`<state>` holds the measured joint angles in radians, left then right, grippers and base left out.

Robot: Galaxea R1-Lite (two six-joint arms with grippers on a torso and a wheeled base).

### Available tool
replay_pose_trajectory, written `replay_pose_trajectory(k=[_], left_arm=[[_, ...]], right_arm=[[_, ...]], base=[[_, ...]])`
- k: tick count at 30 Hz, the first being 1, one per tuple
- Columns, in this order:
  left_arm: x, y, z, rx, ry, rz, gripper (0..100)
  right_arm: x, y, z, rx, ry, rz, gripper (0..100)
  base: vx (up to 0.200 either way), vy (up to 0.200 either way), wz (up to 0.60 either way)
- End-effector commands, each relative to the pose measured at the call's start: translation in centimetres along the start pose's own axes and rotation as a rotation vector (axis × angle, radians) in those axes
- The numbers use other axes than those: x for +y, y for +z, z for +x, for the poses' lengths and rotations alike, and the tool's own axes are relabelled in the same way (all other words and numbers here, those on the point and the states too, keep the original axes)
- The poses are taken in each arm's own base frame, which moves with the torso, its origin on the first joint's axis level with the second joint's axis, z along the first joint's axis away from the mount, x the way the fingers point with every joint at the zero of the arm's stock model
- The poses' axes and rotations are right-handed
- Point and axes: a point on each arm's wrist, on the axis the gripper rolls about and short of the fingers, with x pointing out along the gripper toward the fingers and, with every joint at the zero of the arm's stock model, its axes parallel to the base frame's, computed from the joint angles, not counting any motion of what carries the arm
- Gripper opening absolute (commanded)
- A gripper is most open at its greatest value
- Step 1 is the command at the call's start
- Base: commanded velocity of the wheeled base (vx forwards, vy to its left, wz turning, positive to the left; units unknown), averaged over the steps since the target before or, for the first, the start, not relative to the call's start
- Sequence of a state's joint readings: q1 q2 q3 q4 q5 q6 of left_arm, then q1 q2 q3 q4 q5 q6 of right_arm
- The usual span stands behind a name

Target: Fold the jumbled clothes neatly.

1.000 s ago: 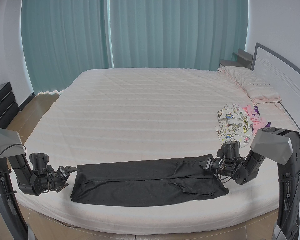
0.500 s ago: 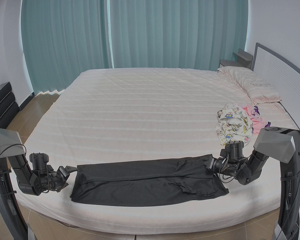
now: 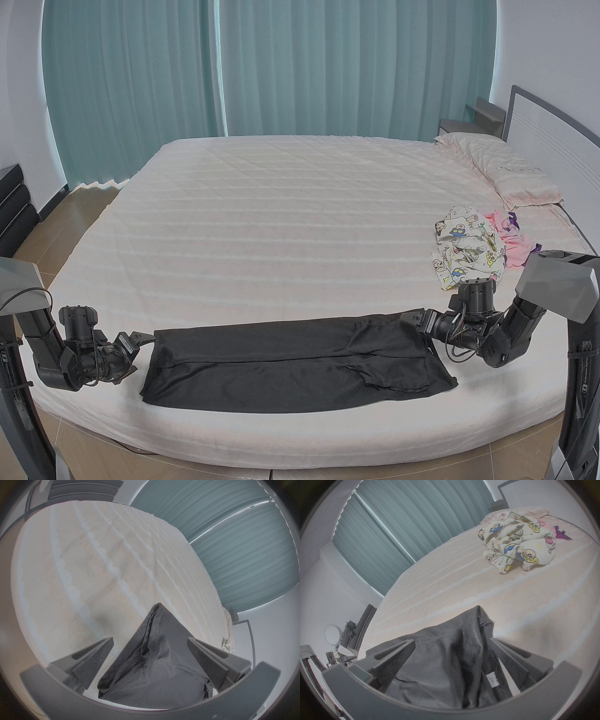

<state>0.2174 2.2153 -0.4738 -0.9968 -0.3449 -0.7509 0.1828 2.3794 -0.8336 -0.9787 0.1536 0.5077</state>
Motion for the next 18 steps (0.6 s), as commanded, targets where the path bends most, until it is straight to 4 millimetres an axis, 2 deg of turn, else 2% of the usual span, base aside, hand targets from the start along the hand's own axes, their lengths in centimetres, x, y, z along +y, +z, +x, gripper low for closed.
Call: replay_pose_trajectory(k=[1,3,4,7,8,10,12,15,18], left_arm=[[0.0,0.0,0.0,-0.001,0.000,-0.001,100],[0.0,0.0,0.0,-0.001,0.000,-0.001,100],[0.0,0.0,0.0,-0.001,0.000,0.001,100],[0.0,0.0,0.0,0.000,0.000,0.000,100],[0.0,0.0,0.0,0.000,0.000,0.000,100],[0.1,0.0,0.0,0.002,0.001,0.000,100],[0.1,0.0,0.0,0.001,0.003,0.001,100],[0.0,0.0,0.0,-0.001,0.002,0.000,100],[0.1,0.0,0.0,-0.001,0.004,0.000,100]], right_arm=[[0.8,0.4,-3.2,-0.012,-0.003,0.081,100],[1.0,0.0,-4.6,-0.016,-0.007,0.141,100],[1.1,-0.8,-5.6,0.000,-0.015,0.179,100],[1.2,-2.3,-6.8,0.031,-0.043,0.219,100],[1.2,-3.0,-7.1,0.042,-0.063,0.238,100],[1.3,-4.1,-7.5,0.057,-0.103,0.283,100],[1.3,-4.5,-7.6,0.060,-0.116,0.304,100],[2.4,-5.6,-8.0,0.076,-0.119,0.373,100],[3.8,-6.4,-7.9,0.097,-0.092,0.370,100]], base=[[0.000,0.000,0.00],[0.000,0.000,0.00],[0.000,0.000,0.00],[-0.200,0.000,0.00],[0.000,0.000,0.00],[0.000,0.000,0.00],[0.000,0.000,0.00],[0.000,0.000,0.00],[0.000,0.000,0.00]])
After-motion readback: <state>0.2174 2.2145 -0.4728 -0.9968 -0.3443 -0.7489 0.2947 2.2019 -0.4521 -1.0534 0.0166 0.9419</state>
